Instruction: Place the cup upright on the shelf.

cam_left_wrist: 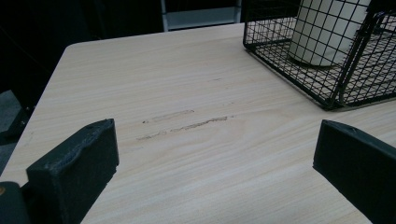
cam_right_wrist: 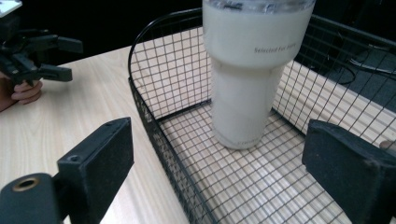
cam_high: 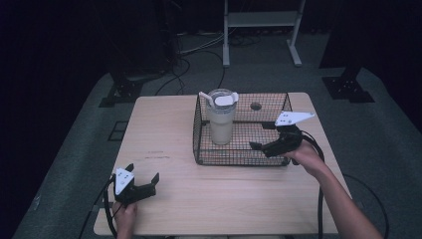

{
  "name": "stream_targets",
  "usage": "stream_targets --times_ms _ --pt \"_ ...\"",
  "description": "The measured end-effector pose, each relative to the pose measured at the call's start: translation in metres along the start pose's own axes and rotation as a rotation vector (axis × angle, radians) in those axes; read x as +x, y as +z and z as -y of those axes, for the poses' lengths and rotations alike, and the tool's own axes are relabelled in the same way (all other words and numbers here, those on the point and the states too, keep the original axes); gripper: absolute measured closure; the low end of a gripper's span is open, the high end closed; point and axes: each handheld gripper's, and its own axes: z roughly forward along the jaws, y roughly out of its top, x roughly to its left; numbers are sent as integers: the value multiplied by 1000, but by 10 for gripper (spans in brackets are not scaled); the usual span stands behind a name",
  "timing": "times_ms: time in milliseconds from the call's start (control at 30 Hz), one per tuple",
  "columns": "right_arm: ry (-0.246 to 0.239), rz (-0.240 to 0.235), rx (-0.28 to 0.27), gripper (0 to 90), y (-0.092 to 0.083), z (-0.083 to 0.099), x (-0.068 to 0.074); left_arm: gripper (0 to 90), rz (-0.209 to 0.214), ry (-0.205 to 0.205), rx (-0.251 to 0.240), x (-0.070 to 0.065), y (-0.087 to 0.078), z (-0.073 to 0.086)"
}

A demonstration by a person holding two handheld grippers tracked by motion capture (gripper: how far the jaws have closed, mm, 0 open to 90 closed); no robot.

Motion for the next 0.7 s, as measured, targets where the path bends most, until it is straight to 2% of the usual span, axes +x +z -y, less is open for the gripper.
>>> stream_targets --times_ms 333,700 --pt "-2 -19 -12 83 -19 18 11 0 -2 6 4 0 0 0" --pt "5 -24 -18 83 -29 38 17 0 -2 6 5 -1 0 0"
